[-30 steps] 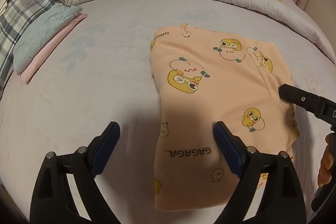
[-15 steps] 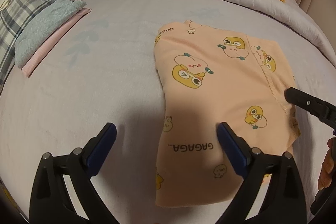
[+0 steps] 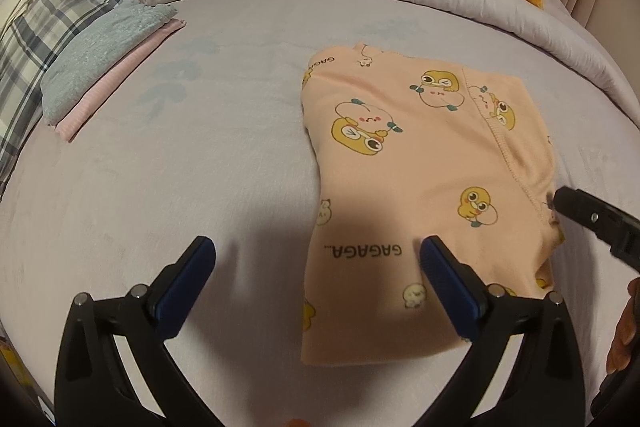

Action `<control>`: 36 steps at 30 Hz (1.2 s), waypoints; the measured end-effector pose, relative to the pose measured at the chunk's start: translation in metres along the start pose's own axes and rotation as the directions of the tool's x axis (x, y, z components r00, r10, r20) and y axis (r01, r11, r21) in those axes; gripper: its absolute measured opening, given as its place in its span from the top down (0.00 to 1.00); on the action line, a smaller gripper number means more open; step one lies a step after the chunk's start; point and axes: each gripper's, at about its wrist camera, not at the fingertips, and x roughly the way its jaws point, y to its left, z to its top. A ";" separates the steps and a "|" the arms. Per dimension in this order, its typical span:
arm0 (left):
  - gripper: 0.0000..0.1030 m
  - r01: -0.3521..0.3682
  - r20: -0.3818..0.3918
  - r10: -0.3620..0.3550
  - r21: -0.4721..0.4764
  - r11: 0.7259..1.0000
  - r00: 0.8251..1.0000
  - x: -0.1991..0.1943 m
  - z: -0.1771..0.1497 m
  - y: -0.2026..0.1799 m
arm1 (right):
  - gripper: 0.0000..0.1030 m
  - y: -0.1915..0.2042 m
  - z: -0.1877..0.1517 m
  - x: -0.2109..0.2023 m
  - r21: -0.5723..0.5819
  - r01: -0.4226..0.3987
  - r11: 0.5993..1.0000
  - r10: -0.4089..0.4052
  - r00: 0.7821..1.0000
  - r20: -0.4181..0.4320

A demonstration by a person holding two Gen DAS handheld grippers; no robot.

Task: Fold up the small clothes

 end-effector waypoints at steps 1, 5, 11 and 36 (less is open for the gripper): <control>0.01 0.001 0.000 -0.001 0.000 1.000 1.000 -0.002 -0.001 0.000 | 0.44 0.001 -0.001 -0.001 -0.003 0.000 1.000 0.000 1.000 0.001; 0.01 0.013 0.004 -0.013 0.005 1.000 1.000 -0.011 -0.005 -0.002 | 0.44 0.005 -0.007 -0.007 -0.020 -0.001 1.000 0.001 1.000 0.004; 0.01 0.001 0.013 -0.002 0.017 1.000 1.000 -0.029 -0.012 -0.005 | 0.38 0.017 -0.018 -0.022 -0.059 -0.011 0.998 0.012 1.000 0.027; 0.00 -0.007 0.109 0.009 -0.012 1.000 0.994 -0.141 -0.060 -0.003 | 0.02 0.063 -0.065 -0.124 -0.215 0.007 0.977 0.038 0.978 0.206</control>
